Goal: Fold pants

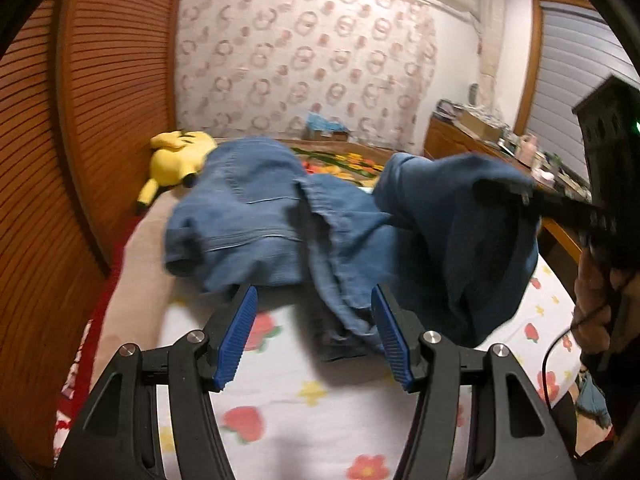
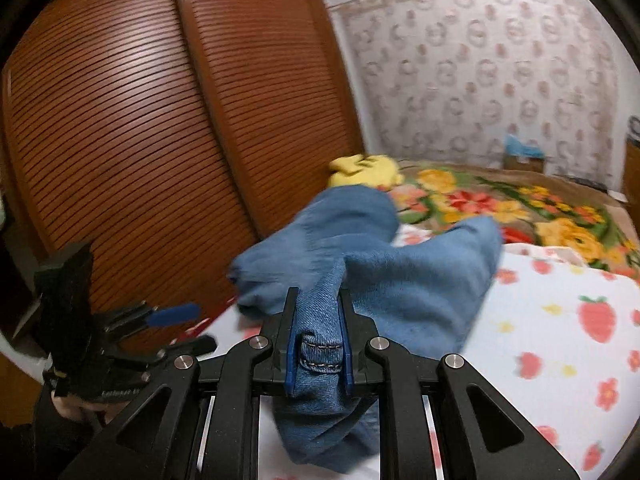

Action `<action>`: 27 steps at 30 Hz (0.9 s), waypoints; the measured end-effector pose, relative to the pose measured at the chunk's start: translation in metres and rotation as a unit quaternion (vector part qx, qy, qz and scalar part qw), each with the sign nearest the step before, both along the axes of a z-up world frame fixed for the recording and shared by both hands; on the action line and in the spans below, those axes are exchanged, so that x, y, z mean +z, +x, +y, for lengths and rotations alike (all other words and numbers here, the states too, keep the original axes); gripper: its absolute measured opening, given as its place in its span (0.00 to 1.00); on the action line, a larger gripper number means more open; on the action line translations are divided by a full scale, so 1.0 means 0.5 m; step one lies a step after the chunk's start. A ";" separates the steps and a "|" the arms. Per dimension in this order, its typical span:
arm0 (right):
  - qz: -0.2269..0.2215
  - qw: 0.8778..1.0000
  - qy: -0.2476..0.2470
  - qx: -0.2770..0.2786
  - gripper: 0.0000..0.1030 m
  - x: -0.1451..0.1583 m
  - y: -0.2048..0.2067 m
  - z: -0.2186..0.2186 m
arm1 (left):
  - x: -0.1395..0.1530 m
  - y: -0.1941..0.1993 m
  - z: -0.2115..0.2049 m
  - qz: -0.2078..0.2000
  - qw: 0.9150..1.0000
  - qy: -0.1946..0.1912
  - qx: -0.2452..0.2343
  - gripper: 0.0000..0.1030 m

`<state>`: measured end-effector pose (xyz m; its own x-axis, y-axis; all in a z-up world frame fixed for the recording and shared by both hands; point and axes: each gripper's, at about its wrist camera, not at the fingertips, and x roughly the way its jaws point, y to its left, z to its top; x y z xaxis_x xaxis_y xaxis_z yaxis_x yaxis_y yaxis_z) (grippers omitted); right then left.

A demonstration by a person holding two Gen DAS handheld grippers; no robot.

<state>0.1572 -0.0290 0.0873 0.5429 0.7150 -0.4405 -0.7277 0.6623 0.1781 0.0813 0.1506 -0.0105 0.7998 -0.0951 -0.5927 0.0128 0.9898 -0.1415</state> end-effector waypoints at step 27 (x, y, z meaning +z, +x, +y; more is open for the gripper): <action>0.059 0.992 -0.081 0.078 0.34 -0.138 -0.050 0.006 | -0.031 0.101 -0.065 0.039 0.994 -0.057 -0.089 0.47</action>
<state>0.1322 -0.0260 0.0185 0.3690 0.7007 -0.6106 -0.8043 0.5700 0.1682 0.1316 0.1179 -0.0258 0.7166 -0.3014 -0.6290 0.1711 0.9502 -0.2605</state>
